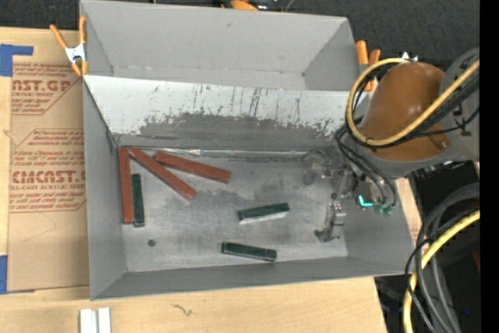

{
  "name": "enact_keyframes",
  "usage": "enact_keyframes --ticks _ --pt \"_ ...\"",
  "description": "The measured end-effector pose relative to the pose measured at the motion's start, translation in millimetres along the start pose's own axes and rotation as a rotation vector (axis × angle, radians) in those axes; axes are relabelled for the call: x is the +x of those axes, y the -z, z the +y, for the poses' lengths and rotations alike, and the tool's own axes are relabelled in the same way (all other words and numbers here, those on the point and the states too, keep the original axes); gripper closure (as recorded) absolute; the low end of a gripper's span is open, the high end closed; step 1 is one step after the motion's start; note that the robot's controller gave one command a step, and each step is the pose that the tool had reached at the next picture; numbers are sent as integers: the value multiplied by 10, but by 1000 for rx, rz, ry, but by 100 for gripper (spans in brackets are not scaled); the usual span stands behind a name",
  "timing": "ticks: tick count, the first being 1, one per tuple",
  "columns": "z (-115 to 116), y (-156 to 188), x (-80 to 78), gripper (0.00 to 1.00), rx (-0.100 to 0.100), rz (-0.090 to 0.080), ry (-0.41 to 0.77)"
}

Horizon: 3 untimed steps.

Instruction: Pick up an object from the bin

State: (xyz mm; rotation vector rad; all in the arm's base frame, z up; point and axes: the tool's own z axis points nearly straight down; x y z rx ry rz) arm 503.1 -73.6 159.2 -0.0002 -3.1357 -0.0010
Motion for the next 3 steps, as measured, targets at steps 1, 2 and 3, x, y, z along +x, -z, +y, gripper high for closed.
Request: enact_keyframes --ticks 1,2,3 --pt "519 -930 -348 0 -2 -3 145" --pt "499 -892 -356 100 0 -6 142" --pt "564 789 -459 100 2 -17 197"
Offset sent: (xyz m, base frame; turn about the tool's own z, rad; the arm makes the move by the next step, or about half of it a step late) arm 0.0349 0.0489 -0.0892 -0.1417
